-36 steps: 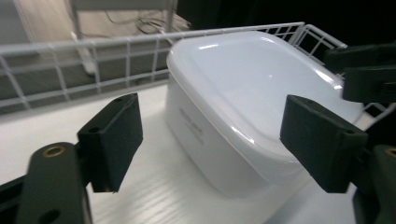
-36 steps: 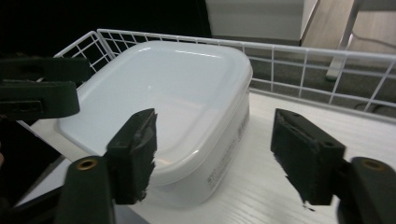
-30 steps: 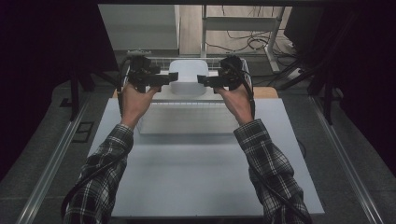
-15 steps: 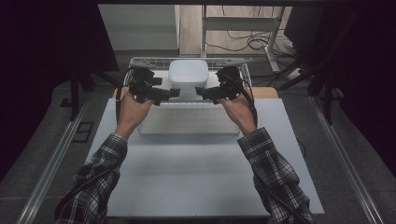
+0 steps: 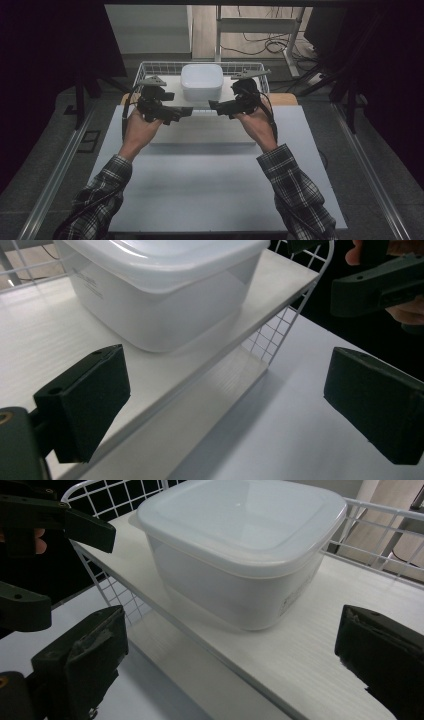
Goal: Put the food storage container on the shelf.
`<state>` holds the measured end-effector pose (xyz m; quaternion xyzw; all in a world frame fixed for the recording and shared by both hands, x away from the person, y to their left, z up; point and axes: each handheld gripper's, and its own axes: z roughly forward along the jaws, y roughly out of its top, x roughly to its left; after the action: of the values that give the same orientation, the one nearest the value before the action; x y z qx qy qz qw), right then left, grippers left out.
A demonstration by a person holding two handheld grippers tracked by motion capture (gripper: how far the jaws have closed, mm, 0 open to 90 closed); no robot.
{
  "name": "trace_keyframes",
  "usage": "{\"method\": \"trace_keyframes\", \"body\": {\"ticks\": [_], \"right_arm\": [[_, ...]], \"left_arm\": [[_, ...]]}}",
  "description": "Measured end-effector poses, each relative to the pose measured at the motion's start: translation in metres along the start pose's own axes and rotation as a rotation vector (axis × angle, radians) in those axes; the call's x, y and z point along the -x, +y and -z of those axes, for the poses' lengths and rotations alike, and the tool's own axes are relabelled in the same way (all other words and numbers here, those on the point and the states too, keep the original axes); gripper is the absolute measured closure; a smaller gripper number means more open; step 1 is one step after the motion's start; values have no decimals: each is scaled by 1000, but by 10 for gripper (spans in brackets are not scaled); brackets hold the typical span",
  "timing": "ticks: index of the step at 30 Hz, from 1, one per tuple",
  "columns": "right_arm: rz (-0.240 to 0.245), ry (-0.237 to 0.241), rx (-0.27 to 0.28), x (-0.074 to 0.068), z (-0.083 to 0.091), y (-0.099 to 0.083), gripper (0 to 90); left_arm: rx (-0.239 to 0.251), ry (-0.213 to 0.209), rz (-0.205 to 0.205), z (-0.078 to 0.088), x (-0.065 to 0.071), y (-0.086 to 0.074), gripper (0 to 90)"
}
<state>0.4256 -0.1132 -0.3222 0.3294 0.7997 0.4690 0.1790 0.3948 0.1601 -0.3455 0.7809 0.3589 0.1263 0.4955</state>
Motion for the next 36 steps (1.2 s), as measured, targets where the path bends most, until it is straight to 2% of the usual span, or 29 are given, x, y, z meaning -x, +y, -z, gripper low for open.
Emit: {"method": "trace_keyframes", "body": {"ticks": [9,16,26,36], "right_arm": [[15,3,-10,-1,8,-11,5],[25,11,-8,-2,15,-20,6],[59,27,-15,-13,19,-35,7],[73,48,-30,-20,19,-57,5]], "left_arm": [[-14,3,-29,0,9,-9,43],[-13,-13,-25,2,13,-17,49],[-36,-23,-45,-4,23,-34,54],[-48,-51,-29,-10,30,-52,56]]}}
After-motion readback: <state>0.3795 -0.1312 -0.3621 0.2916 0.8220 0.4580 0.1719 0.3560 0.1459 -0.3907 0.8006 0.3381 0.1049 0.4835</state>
